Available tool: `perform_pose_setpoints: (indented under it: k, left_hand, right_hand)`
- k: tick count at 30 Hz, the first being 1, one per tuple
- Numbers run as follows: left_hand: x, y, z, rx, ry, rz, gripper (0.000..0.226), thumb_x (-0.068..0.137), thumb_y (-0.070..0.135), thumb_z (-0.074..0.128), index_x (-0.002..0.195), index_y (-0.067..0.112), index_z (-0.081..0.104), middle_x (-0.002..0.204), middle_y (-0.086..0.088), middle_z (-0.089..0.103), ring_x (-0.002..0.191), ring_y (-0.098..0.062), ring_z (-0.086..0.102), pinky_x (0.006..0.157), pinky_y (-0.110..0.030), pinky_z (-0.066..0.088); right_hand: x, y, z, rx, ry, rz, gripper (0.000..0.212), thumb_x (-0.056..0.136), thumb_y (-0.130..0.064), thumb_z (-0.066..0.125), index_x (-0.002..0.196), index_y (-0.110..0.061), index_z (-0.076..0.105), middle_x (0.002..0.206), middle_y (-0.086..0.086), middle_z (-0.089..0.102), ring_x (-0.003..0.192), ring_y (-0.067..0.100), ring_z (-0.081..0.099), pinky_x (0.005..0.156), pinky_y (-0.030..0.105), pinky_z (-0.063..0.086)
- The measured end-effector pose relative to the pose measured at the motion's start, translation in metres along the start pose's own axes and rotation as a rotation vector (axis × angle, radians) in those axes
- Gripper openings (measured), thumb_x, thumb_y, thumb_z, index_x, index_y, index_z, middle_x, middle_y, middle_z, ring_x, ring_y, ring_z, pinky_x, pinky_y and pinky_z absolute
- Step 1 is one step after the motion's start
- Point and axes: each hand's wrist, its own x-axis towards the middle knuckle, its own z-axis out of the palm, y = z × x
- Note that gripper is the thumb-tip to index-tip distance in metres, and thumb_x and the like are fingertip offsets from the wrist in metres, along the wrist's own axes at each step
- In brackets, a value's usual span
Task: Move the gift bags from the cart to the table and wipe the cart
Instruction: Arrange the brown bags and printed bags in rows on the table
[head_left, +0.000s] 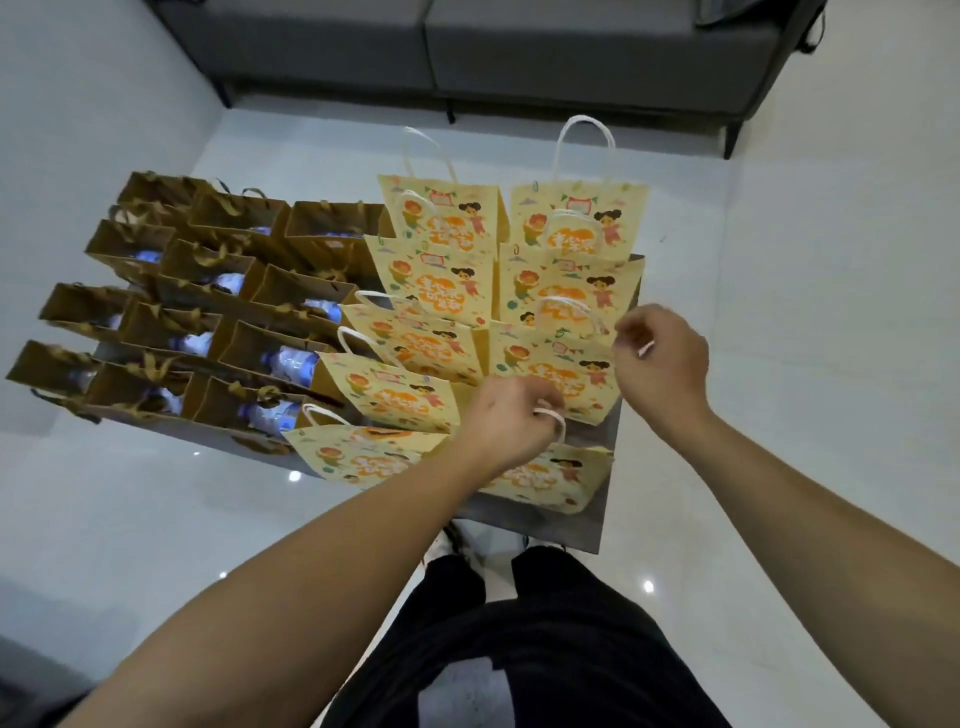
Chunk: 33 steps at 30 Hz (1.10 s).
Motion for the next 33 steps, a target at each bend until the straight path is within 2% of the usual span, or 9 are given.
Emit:
perform_pose_setpoints:
  k: [3, 5, 10, 14, 17, 22, 25, 28, 33]
  left_hand:
    - [0.023, 0.009, -0.004, -0.044, 0.074, -0.062, 0.022, 0.082, 0.013, 0.062, 0.095, 0.026, 0.075, 0.1, -0.002, 0.074, 0.07, -0.015, 0.065, 0.059, -0.024, 0.052]
    - [0.039, 0.012, -0.005, -0.036, 0.099, -0.09, 0.026, 0.084, 0.011, 0.058, 0.1, 0.025, 0.073, 0.106, -0.001, 0.071, 0.069, -0.014, 0.064, 0.058, -0.023, 0.05]
    - [0.06, 0.006, -0.006, -0.052, 0.13, -0.143, 0.021, 0.09, 0.014, 0.057, 0.104, 0.025, 0.067, 0.084, -0.001, 0.07, 0.062, -0.017, 0.063, 0.05, -0.024, 0.048]
    - [0.074, -0.013, -0.009, -0.101, 0.169, -0.162, 0.009, 0.094, 0.025, 0.064, 0.101, 0.025, 0.069, 0.082, 0.004, 0.068, 0.077, -0.018, 0.067, 0.069, -0.031, 0.055]
    - [0.076, -0.023, -0.012, -0.071, 0.169, -0.159, 0.012, 0.099, 0.028, 0.061, 0.102, 0.024, 0.072, 0.073, 0.013, 0.059, 0.074, -0.013, 0.059, 0.067, -0.028, 0.045]
    - [0.072, -0.029, -0.015, -0.131, 0.195, -0.171, 0.016, 0.099, 0.028, 0.062, 0.105, 0.02, 0.075, 0.081, 0.006, 0.066, 0.091, -0.021, 0.066, 0.085, -0.035, 0.054]
    - [0.065, -0.023, -0.016, -0.231, 0.254, -0.151, 0.012, 0.094, 0.026, 0.068, 0.088, 0.018, 0.075, 0.068, 0.006, 0.061, 0.07, -0.014, 0.058, 0.07, -0.028, 0.049]
    - [0.057, -0.015, -0.019, -0.305, 0.276, -0.1, 0.011, 0.089, 0.023, 0.071, 0.086, 0.015, 0.079, 0.066, 0.002, 0.063, 0.061, -0.009, 0.053, 0.059, -0.023, 0.043]
    - [0.052, -0.006, -0.018, -0.333, 0.263, -0.056, 0.013, 0.082, 0.022, 0.074, 0.07, 0.027, 0.075, 0.063, -0.001, 0.067, 0.06, -0.01, 0.057, 0.063, -0.027, 0.047]
  right_hand:
    - [-0.031, 0.034, 0.017, -0.134, -0.551, 0.096, 0.043, 0.081, -0.018, 0.076, 0.123, -0.019, 0.068, 0.123, 0.001, 0.068, 0.112, 0.023, 0.062, 0.088, 0.028, 0.046]
    - [-0.04, 0.052, 0.035, -0.185, -0.721, 0.162, 0.053, 0.081, -0.037, 0.079, 0.131, -0.023, 0.065, 0.13, -0.002, 0.066, 0.117, 0.022, 0.06, 0.093, 0.03, 0.048]
    - [-0.032, 0.072, 0.069, -0.108, -0.529, 0.296, 0.04, 0.094, -0.041, 0.067, 0.123, -0.014, 0.071, 0.125, 0.009, 0.068, 0.117, 0.029, 0.06, 0.084, 0.027, 0.043]
    - [-0.019, 0.077, 0.08, 0.029, -0.493, 0.435, 0.047, 0.091, -0.039, 0.072, 0.13, -0.013, 0.067, 0.132, 0.01, 0.065, 0.12, 0.029, 0.059, 0.101, 0.038, 0.05]
    - [-0.016, 0.078, 0.084, 0.043, -0.476, 0.467, 0.044, 0.091, -0.035, 0.073, 0.129, -0.013, 0.068, 0.13, 0.008, 0.066, 0.117, 0.027, 0.06, 0.098, 0.037, 0.051]
    - [-0.017, 0.074, 0.079, 0.045, -0.489, 0.454, 0.04, 0.092, -0.034, 0.072, 0.127, -0.014, 0.07, 0.129, 0.006, 0.066, 0.116, 0.025, 0.061, 0.094, 0.034, 0.051]
    - [-0.023, 0.069, 0.072, 0.0, -0.451, 0.378, 0.04, 0.092, -0.036, 0.072, 0.126, -0.013, 0.07, 0.13, 0.008, 0.067, 0.119, 0.027, 0.059, 0.095, 0.032, 0.049]
    - [-0.03, 0.065, 0.066, 0.001, -0.369, 0.334, 0.035, 0.094, -0.033, 0.071, 0.121, -0.011, 0.073, 0.124, 0.009, 0.069, 0.116, 0.026, 0.061, 0.088, 0.025, 0.044]
    - [-0.025, 0.066, 0.063, 0.058, -0.287, 0.291, 0.03, 0.094, -0.029, 0.071, 0.117, -0.012, 0.075, 0.119, 0.009, 0.072, 0.11, 0.025, 0.065, 0.092, 0.025, 0.048]
